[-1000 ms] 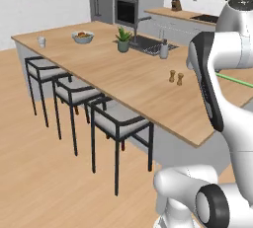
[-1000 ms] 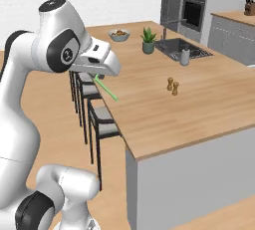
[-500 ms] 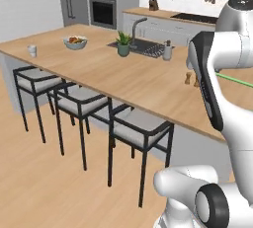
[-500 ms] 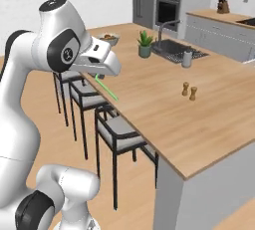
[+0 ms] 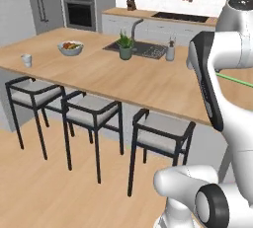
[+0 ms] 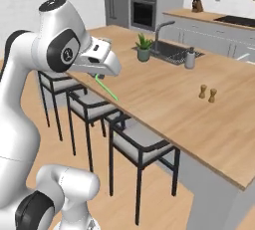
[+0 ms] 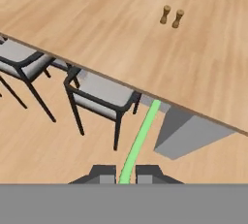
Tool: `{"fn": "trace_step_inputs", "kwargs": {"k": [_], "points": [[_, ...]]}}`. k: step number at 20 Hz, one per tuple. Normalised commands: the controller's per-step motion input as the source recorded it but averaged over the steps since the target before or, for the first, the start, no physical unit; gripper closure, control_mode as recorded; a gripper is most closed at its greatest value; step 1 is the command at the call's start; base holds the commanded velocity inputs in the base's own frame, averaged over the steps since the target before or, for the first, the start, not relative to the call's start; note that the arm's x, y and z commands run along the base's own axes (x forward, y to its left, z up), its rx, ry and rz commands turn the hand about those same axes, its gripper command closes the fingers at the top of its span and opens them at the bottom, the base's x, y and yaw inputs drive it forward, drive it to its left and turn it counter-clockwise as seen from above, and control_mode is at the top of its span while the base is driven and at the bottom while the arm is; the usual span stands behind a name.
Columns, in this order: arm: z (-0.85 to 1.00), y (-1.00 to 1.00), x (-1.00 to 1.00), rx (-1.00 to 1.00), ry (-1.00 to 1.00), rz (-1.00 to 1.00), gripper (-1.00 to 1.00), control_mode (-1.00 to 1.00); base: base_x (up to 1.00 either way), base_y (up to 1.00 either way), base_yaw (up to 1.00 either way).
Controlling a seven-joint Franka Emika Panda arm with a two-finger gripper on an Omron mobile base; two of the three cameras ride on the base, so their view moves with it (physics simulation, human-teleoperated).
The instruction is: Take a straw from the drawer in front and place it inside the glass cup on the dining counter.
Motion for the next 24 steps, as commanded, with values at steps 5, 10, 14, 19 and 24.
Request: {"fn": "trace_step_inputs", "kwargs": {"k": [5,10,14,19,24], "points": [[0.0,0.0,0.0,0.0,0.0,0.0,1.0,1.0,0.26,1.0,-0.35],[0.0,0.0,0.0,0.0,0.0,0.0,1.0,1.0,0.27,1.0,-0.35],[0.0,0.0,0.0,0.0,0.0,0.0,1.0,1.0,0.26,1.0,-0.34],[0.0,0.0,0.0,0.0,0.0,0.0,1.0,1.0,0.23,1.0,-0.34],[0.0,0.0,0.0,0.0,0.0,0.0,1.0,1.0,0.15,1.0,-0.34]]}}
